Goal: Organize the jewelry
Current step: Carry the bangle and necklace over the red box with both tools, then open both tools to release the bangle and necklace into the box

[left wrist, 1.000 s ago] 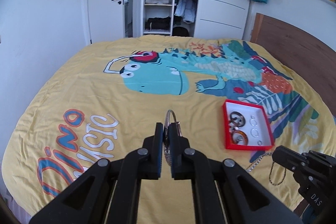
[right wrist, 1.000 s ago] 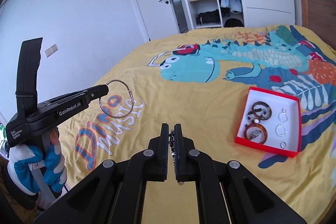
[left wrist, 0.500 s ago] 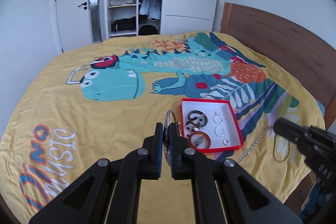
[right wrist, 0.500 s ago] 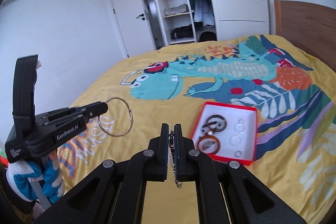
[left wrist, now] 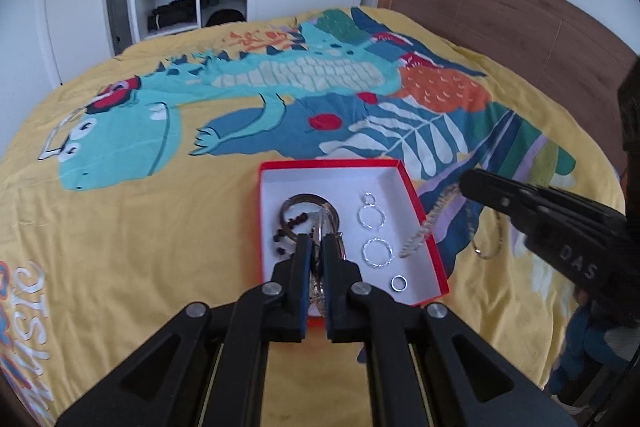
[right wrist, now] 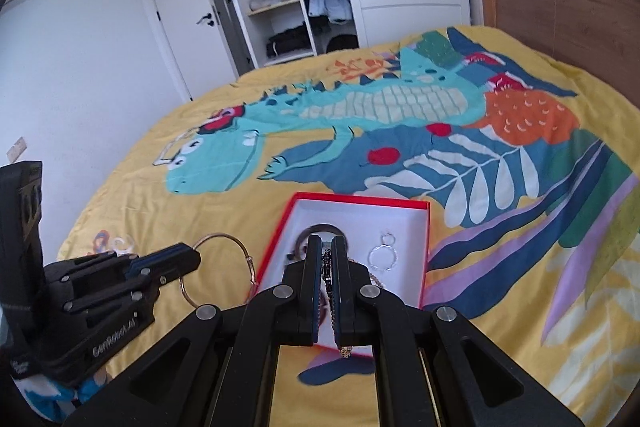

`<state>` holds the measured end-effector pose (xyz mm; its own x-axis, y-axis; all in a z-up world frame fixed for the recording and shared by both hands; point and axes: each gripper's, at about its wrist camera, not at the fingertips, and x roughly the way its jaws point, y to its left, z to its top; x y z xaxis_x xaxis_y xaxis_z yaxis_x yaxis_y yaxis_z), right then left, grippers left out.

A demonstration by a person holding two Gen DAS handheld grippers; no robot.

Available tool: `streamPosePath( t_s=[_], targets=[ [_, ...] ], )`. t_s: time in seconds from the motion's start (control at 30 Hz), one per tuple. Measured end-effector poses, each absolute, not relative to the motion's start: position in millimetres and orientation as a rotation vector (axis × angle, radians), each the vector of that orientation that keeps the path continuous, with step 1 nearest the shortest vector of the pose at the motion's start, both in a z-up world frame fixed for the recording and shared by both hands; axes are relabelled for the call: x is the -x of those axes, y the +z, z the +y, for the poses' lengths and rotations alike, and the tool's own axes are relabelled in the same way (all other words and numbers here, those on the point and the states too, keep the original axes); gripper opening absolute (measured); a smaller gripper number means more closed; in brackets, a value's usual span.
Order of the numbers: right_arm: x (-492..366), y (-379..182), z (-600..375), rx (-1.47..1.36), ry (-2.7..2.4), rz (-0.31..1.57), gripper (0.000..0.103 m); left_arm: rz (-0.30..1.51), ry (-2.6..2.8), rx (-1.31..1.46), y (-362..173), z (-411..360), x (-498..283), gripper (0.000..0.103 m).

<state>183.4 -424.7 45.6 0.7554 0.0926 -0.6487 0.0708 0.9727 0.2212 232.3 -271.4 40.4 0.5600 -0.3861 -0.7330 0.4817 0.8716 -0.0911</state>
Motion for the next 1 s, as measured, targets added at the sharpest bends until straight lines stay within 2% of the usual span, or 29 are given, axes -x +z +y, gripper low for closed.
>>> streamPosePath(
  t_s=[0.4,1.0],
  targets=[
    [-258.3,-34.1,-460.9,-0.271,0.003,0.791,0.005,0.932,-0.565,-0.122,-40.7,-320.7,-269.3,0.005],
    [-271.3,-83.6,-464.6,-0.246,-0.011,0.889,0.005,1.007,-0.554,-0.122,-80.6,-320.6,-280.8,0.005]
  ],
)
